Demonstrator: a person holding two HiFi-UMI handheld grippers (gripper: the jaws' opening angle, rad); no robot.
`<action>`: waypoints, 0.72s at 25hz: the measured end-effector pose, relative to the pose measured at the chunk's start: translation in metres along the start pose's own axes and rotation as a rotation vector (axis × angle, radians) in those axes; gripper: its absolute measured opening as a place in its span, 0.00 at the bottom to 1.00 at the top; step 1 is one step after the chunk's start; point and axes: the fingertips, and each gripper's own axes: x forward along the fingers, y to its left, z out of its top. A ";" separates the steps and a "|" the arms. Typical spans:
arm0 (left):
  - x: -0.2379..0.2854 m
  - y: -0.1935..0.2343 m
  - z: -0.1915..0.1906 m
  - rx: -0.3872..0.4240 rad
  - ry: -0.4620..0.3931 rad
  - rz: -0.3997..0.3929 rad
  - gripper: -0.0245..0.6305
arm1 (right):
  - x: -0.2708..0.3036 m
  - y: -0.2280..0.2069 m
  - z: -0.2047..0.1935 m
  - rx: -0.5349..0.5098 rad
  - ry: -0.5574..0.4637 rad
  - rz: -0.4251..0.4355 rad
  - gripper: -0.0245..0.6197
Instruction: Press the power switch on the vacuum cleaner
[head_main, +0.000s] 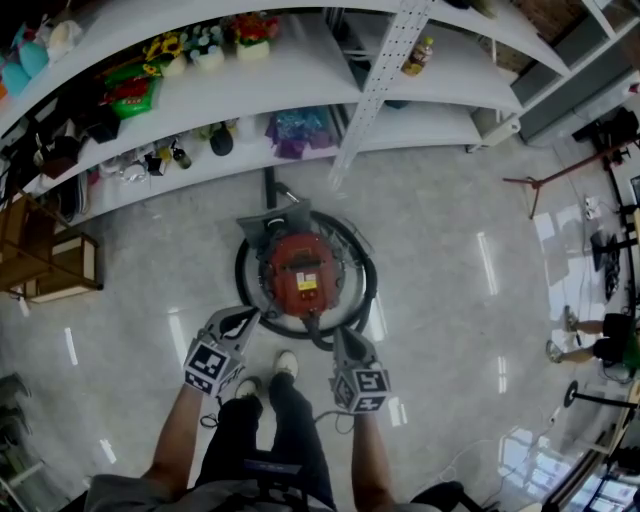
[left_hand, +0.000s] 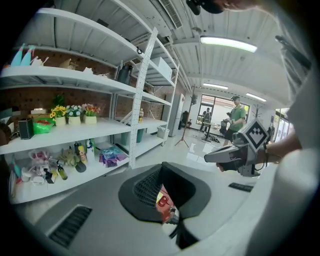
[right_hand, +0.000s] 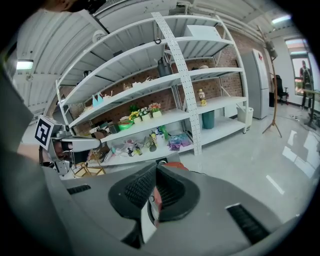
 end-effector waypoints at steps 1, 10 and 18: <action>0.002 0.000 -0.006 0.003 0.002 -0.001 0.05 | 0.004 -0.001 -0.005 0.000 0.000 0.001 0.06; 0.018 0.002 -0.047 0.009 -0.004 -0.023 0.05 | 0.031 -0.007 -0.032 -0.020 -0.004 -0.003 0.06; 0.038 0.011 -0.085 -0.005 -0.008 -0.023 0.05 | 0.060 -0.009 -0.060 -0.035 -0.012 0.005 0.06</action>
